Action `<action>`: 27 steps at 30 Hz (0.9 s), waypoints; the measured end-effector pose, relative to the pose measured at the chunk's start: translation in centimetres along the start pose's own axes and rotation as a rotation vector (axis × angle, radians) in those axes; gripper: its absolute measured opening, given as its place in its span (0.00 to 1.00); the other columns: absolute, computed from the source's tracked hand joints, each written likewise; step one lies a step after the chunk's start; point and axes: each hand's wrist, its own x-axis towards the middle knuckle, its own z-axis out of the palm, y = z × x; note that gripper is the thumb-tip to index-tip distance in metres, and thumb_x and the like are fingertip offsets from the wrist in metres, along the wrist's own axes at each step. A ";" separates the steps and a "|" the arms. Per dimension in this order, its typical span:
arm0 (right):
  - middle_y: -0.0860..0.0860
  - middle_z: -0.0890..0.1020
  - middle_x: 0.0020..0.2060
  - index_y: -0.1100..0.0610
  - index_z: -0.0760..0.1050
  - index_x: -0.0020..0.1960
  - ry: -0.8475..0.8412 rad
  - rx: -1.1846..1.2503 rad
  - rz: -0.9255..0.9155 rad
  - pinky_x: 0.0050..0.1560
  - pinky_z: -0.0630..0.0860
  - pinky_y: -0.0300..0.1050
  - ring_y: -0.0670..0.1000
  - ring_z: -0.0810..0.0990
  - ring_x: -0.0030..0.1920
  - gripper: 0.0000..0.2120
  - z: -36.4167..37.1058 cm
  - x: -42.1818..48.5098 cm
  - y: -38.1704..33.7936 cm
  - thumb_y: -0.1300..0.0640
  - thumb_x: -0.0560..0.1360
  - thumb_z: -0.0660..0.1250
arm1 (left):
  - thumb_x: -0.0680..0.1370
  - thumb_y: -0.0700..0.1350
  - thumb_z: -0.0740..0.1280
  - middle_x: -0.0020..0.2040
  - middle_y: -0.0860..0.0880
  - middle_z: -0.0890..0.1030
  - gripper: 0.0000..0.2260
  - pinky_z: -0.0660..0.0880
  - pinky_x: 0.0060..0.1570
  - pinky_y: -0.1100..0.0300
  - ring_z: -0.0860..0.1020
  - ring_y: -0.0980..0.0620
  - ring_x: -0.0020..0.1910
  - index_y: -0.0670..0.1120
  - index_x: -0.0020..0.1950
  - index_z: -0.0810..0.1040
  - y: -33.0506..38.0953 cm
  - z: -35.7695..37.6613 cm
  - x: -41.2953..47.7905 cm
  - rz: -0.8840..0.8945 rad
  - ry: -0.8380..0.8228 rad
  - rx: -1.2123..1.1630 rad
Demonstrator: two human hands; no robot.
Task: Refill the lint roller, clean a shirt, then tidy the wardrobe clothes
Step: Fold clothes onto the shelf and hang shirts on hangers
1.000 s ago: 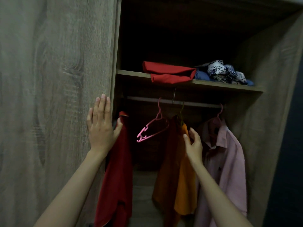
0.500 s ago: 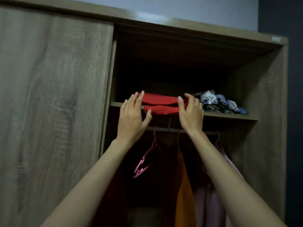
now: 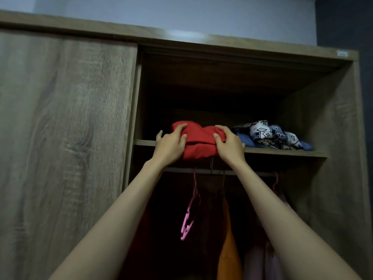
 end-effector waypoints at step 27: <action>0.42 0.84 0.33 0.59 0.79 0.51 -0.161 0.910 0.403 0.40 0.72 0.24 0.34 0.80 0.36 0.09 -9.8 -20.1 2.3 0.66 0.77 0.61 | 0.74 0.47 0.68 0.38 0.56 0.75 0.04 0.69 0.40 0.60 0.71 0.60 0.38 0.50 0.44 0.73 5.9 -1.7 -20.1 -0.022 -0.039 -0.708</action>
